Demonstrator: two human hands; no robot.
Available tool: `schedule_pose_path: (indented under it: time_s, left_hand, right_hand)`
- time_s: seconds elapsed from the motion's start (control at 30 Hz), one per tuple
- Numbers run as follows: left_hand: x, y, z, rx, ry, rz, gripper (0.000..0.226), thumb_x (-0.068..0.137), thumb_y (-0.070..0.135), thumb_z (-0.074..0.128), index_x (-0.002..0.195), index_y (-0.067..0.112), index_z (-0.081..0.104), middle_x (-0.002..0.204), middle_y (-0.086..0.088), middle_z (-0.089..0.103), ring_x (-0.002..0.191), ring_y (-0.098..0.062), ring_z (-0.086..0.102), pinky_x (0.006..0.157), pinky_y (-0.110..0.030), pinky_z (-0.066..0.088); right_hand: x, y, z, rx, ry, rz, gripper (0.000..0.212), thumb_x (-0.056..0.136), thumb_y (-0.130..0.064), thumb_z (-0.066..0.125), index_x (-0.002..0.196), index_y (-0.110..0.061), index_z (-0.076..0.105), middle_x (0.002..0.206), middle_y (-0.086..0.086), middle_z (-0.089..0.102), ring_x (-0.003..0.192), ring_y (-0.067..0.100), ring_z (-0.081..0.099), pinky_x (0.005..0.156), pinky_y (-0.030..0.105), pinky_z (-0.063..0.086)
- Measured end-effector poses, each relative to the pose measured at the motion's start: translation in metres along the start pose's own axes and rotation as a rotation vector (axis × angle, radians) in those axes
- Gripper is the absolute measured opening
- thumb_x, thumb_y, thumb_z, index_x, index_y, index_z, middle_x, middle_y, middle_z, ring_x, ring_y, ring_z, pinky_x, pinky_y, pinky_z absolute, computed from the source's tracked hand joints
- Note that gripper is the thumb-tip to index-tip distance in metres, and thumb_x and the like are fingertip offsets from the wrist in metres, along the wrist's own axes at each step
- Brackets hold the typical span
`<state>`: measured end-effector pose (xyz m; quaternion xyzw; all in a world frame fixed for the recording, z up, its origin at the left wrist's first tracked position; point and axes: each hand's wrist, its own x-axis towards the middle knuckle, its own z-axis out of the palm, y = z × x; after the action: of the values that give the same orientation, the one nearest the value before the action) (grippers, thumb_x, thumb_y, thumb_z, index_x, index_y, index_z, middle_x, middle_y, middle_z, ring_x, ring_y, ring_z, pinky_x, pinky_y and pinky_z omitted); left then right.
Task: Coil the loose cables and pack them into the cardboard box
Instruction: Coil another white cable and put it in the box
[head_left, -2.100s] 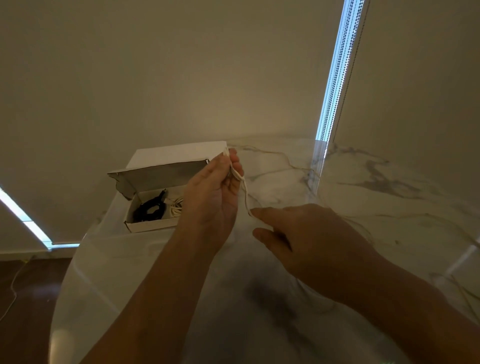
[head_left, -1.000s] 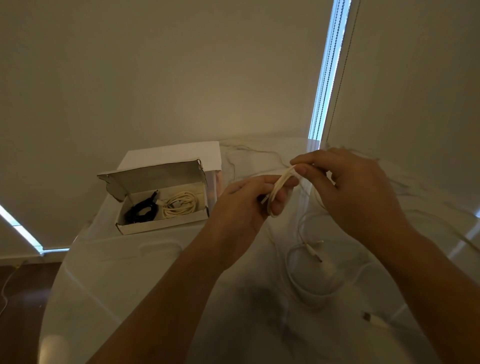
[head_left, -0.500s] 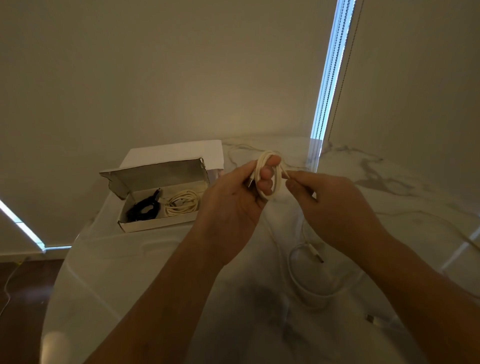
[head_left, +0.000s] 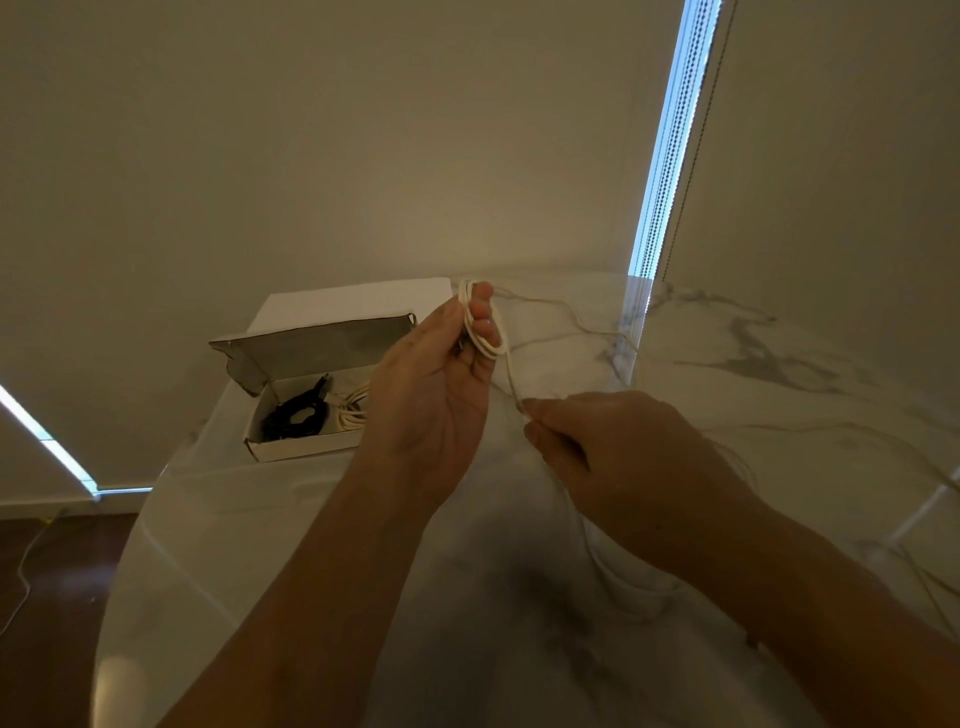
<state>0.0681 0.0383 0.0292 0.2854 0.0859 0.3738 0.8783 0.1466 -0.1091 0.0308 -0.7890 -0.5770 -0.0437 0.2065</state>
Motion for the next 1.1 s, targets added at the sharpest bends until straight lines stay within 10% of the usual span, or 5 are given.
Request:
schedule_pose_path:
  time_s: [0.53, 1.1]
  left_hand:
    - [-0.008, -0.018, 0.000, 0.757, -0.155, 0.134, 0.027, 0.103, 0.016, 0.047, 0.108, 0.020, 0.074, 0.102, -0.015, 0.069, 0.098, -0.026, 0.065, 0.093, -0.031, 0.051]
    - [-0.016, -0.028, 0.009, 0.919, -0.371, -0.015, 0.034, 0.100, 0.027, 0.045, 0.101, 0.016, 0.077, 0.085, -0.004, 0.065, 0.081, -0.019, 0.056, 0.078, -0.035, 0.046]
  right_hand:
    - [-0.001, -0.002, -0.011, 0.024, 0.367, -0.181, 0.025, 0.096, -0.035, 0.047, 0.087, -0.020, 0.065, 0.067, -0.014, 0.047, 0.051, 0.002, 0.040, 0.053, 0.011, 0.029]
    - [0.008, 0.045, -0.037, 0.131, 0.405, 0.021, 0.032, 0.087, -0.054, 0.050, 0.092, -0.032, 0.073, 0.077, -0.010, 0.065, 0.070, 0.006, 0.056, 0.066, 0.033, 0.050]
